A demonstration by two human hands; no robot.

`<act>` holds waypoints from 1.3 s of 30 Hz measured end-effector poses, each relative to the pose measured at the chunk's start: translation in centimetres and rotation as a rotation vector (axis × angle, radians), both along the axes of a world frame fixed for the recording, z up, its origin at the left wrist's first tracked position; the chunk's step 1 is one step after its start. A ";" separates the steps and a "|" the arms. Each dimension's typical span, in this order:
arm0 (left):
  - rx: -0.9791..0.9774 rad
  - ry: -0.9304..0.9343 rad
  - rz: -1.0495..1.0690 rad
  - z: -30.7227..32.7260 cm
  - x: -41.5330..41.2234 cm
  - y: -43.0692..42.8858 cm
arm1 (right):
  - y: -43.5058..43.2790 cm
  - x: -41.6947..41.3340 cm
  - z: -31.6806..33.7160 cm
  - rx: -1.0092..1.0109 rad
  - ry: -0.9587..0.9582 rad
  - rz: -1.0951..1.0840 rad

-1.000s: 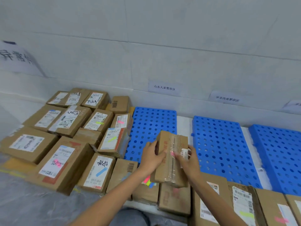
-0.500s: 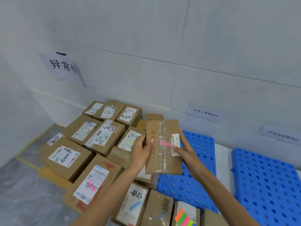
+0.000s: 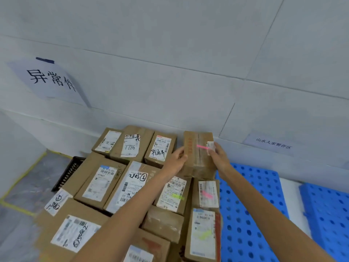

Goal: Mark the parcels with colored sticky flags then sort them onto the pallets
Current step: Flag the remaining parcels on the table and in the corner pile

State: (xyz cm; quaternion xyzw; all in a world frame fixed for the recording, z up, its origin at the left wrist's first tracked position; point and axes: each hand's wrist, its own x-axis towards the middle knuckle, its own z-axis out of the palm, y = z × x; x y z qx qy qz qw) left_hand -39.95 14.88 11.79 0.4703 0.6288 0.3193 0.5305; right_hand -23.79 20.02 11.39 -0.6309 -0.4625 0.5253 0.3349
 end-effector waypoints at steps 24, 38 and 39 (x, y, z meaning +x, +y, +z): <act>-0.116 0.518 0.246 -7.9 -16.2 -11.4 | -13.6 -15.1 -5.5 -0.464 0.102 0.450; 0.308 0.405 0.508 5.1 -11.9 -14.4 | -15.1 -9.2 5.2 -0.065 0.281 0.406; 0.341 0.383 0.529 6.0 -10.4 -15.1 | -15.5 -8.0 6.0 -0.011 0.276 0.404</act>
